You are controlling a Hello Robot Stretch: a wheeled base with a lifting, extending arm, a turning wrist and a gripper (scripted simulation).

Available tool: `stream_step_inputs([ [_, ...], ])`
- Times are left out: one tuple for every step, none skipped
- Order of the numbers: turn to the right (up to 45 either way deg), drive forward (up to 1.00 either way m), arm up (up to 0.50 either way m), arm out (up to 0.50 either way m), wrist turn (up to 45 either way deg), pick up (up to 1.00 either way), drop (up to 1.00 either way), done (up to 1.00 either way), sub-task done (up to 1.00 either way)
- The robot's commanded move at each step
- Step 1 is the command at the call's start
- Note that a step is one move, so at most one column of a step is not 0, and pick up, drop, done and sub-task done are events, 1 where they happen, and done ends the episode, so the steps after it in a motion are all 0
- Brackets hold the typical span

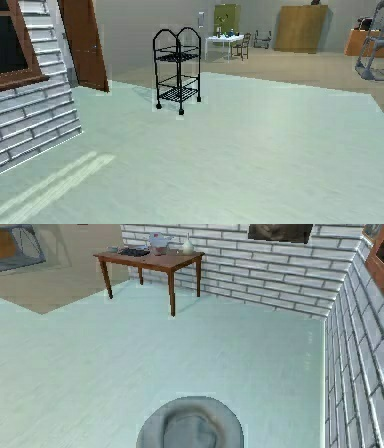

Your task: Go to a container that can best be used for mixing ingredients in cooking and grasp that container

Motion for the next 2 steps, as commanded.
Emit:
stream_step_inputs([
  [15.0, 0.0, 0.0, 0.0, 0.0, 0.0, 0.0, 0.0, 0.0],
  [0.0, 0.65, 0.0, 0.0, 0.0, 0.0, 0.0, 0.0, 0.0],
])
